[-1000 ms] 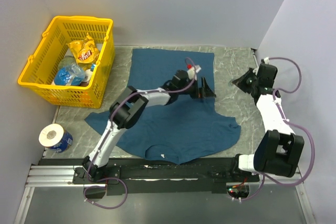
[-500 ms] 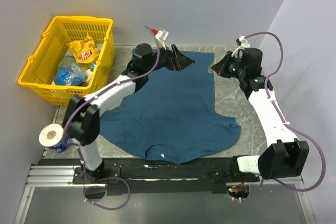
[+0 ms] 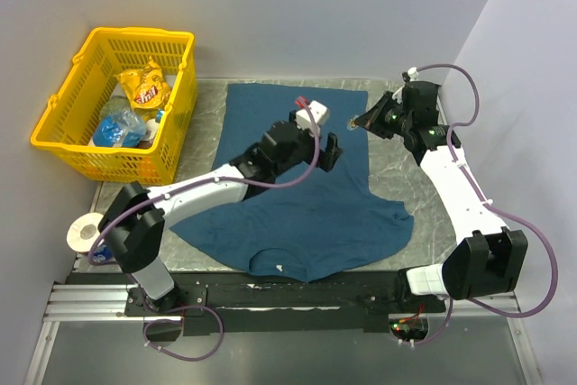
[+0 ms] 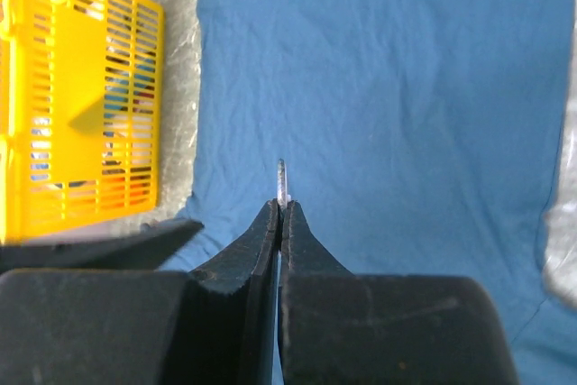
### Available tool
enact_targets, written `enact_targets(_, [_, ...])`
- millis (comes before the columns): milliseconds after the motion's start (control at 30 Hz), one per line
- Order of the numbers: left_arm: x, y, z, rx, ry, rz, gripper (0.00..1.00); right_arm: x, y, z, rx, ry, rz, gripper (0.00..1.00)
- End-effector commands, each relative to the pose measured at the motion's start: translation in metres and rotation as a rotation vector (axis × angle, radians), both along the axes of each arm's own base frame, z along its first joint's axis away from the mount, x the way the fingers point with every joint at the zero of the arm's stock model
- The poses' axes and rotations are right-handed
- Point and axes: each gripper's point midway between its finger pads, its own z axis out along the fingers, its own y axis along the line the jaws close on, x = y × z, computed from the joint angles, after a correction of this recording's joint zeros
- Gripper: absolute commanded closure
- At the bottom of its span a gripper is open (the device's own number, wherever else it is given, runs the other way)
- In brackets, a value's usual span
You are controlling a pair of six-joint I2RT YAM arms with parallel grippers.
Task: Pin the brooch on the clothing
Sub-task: Pick up the brooch from the center of the board, then open the brooch.
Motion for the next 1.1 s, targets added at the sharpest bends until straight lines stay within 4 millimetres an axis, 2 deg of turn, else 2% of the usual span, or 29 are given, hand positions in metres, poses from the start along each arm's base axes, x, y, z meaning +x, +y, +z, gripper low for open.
enact_targets(0, [0.017, 0.007, 0.031, 0.021, -0.2, 0.179, 0.12, 0.004, 0.0, 0.02, 0.047, -0.008, -0.056, 1.0])
enact_targets(133, [0.014, -0.004, 0.033, 0.045, -0.266, 0.198, 0.12, 0.002, 0.001, 0.015, 0.052, 0.01, -0.052, 1.0])
enact_targets(267, [0.011, -0.021, 0.024, 0.118, -0.317, 0.199, 0.13, 0.002, 0.004, 0.009, 0.061, 0.031, -0.045, 1.0])
enact_targets(300, [0.011, -0.025, 0.029, 0.11, -0.329, 0.198, 0.13, 0.002, 0.004, 0.009, 0.067, 0.032, -0.045, 1.0])
enact_targets(367, [0.01, -0.034, 0.022, 0.134, -0.336, 0.18, 0.14, 0.002, 0.004, 0.009, 0.069, 0.032, -0.042, 1.0])
enact_targets(400, [0.011, -0.037, 0.026, 0.128, -0.34, 0.187, 0.14, 0.002, 0.005, 0.008, 0.069, 0.035, -0.04, 1.0])
enact_targets(467, [0.013, -0.043, 0.022, 0.146, -0.344, 0.194, 0.17, 0.001, 0.005, 0.009, 0.068, 0.033, -0.037, 1.0])
enact_targets(700, [0.014, -0.059, 0.032, 0.134, -0.382, 0.181, 0.23, -0.004, 0.007, 0.003, 0.069, 0.051, -0.018, 1.0])
enact_targets(800, [0.015, -0.065, 0.031, 0.145, -0.389, 0.177, 0.26, -0.006, 0.008, 0.002, 0.074, 0.051, -0.012, 1.0])
enact_targets(900, [0.015, -0.071, 0.029, 0.15, -0.393, 0.168, 0.32, -0.007, 0.01, 0.001, 0.076, 0.055, -0.003, 1.0])
enact_targets(1067, [0.018, -0.078, 0.021, 0.169, -0.386, 0.173, 0.6, -0.008, 0.011, 0.005, 0.085, 0.047, 0.007, 1.0])
